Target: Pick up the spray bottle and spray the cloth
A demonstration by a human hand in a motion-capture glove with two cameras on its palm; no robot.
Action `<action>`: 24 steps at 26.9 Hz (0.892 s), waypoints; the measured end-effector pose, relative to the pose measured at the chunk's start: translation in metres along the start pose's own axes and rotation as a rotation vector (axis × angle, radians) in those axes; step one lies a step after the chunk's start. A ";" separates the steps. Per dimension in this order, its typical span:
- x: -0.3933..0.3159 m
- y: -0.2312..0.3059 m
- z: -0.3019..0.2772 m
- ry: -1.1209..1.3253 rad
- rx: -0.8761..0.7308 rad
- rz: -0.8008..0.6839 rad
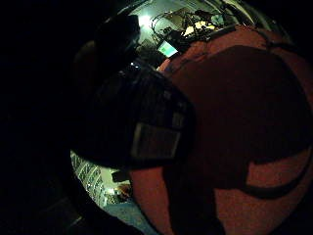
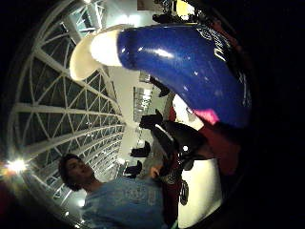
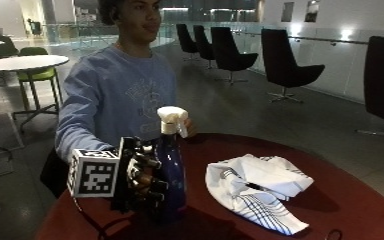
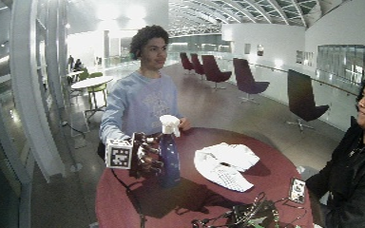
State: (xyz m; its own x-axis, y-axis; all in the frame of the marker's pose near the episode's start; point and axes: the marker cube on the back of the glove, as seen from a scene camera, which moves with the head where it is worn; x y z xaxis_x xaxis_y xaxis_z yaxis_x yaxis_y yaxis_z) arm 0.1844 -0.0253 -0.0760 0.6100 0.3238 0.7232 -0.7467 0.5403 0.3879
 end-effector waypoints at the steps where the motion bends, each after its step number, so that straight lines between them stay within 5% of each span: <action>1: 0.001 -0.005 0.004 -0.005 0.000 0.004; 18: -0.002 -0.025 0.026 0.024 0.043 -0.102; 24: -0.025 -0.026 0.028 -0.031 -0.113 -0.098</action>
State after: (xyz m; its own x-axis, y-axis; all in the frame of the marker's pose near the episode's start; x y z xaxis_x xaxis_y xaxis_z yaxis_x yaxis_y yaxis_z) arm 0.1816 -0.0697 -0.0879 0.6690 0.2422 0.7027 -0.6482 0.6527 0.3922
